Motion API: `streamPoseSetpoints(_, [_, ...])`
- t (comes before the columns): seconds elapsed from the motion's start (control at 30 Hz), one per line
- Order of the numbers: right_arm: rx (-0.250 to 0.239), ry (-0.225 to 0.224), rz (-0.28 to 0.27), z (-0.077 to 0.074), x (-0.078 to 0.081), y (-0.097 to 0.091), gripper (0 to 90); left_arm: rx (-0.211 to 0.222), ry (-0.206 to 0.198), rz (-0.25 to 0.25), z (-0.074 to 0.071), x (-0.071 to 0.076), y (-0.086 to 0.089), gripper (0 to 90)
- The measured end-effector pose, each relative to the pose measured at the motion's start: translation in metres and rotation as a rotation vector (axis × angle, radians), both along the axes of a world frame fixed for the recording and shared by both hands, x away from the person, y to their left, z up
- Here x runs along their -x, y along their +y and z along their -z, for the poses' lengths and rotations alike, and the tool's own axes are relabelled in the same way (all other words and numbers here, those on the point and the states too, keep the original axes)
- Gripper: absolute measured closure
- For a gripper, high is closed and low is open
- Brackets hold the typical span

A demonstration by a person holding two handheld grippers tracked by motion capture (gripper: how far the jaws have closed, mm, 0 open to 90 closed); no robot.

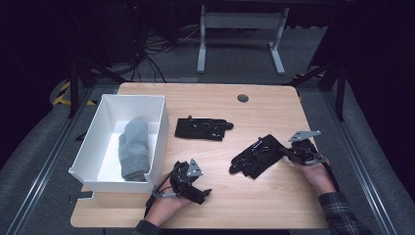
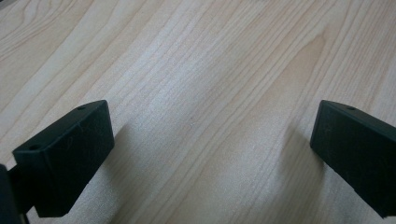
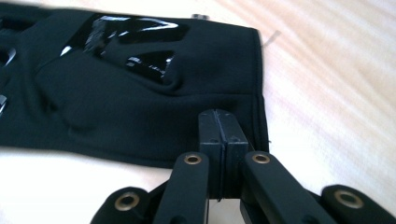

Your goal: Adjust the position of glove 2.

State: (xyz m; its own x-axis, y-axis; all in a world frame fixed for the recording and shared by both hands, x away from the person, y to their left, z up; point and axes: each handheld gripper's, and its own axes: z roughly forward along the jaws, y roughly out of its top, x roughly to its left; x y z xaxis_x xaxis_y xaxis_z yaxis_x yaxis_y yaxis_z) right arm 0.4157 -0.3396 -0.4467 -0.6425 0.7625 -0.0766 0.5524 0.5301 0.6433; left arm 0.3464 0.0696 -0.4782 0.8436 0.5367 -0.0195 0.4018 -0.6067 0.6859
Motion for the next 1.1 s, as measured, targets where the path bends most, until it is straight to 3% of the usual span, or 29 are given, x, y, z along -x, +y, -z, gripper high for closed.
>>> streamPoseSetpoints(0.23, [0.000, 0.033, -0.039, -0.001, 0.039, -0.001, 90.0, 0.000, 0.000, -0.001, 0.000, 0.000, 0.000, 0.0])
streamPoseSetpoints(0.33, [-0.001, 0.041, -0.058, -0.001, 0.048, 0.002, 90.0, 0.001, 0.001, -0.003, 0.000, 0.000, 0.000, 0.0])
streamPoseSetpoints(0.57, [-0.022, 0.067, -0.165, 0.000, 0.083, 0.017, 90.0, 0.001, -0.001, -0.005, 0.000, 0.001, 0.000, 0.0])
streamPoseSetpoints(0.63, [-0.025, 0.071, -0.175, 0.000, 0.087, 0.019, 90.0, 0.001, -0.001, -0.005, 0.000, 0.001, 0.000, 0.0])
streamPoseSetpoints(0.7, [-0.018, 0.053, -0.211, -0.002, 0.096, 0.027, 90.0, 0.001, -0.001, -0.005, 0.000, 0.001, 0.000, 0.0])
streamPoseSetpoints(0.83, [-0.069, 0.015, -0.214, -0.010, 0.092, 0.031, 90.0, 0.000, -0.001, -0.005, 0.000, 0.001, 0.000, 0.0])
streamPoseSetpoints(1.1, [-0.140, -0.037, -0.255, -0.023, 0.046, 0.067, 90.0, 0.000, -0.001, -0.005, 0.000, 0.001, 0.000, 0.0])
